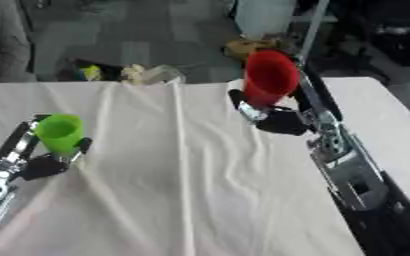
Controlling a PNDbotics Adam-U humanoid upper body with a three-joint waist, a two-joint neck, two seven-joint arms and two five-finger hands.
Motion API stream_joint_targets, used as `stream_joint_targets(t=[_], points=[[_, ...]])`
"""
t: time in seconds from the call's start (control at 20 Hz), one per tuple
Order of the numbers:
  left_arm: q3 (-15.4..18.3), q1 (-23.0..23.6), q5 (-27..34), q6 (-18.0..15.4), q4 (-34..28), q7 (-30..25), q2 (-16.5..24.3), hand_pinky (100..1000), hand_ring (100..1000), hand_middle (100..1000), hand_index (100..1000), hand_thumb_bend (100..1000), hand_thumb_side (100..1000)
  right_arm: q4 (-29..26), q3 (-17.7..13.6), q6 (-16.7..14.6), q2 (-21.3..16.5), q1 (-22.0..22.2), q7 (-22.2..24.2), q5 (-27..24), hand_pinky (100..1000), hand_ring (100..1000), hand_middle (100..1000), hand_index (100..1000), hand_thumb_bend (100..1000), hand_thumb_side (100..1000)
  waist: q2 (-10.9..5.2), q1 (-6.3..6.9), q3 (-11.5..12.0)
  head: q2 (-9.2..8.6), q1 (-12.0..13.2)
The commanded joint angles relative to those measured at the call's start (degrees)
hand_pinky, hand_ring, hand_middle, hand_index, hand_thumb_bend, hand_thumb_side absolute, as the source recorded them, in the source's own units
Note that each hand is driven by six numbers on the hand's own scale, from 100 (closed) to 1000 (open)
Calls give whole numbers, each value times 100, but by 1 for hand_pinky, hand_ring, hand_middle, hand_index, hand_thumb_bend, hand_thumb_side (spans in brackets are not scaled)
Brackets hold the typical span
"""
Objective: Pour the contents of one cup into another cup.
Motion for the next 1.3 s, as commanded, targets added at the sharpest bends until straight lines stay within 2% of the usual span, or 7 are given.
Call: stream_joint_targets(t=[0.05, 0.55, 0.9, 1.3], points=[[-147, -49, 23, -52, -180, -180, 77, 462, 344, 415, 540, 164, 389, -147, 17, 2, -232, -195, 145, -13, 885, 893, 239, 528, 100, 196, -133, -13, 38, 42, -28], [-591, -58, -108, -279, -82, -630, -102, 464, 343, 415, 539, 167, 392, 201, 237, -182, -317, -634, 508, 248, 886, 886, 220, 531, 100, 174, -201, -144, 323, 17, -143], [-843, -182, -193, -451, -35, -841, -244, 464, 343, 414, 539, 174, 395, 512, 390, -365, -151, -933, 630, 490, 886, 884, 212, 532, 100, 166, -167, -210, 431, -40, -198], [-1138, -353, -172, -596, -48, -1131, -452, 465, 343, 414, 539, 178, 398, 1089, 479, -613, 106, -1194, 684, 984, 885, 882, 199, 534, 100, 156, -112, -239, 686, -121, -315]])
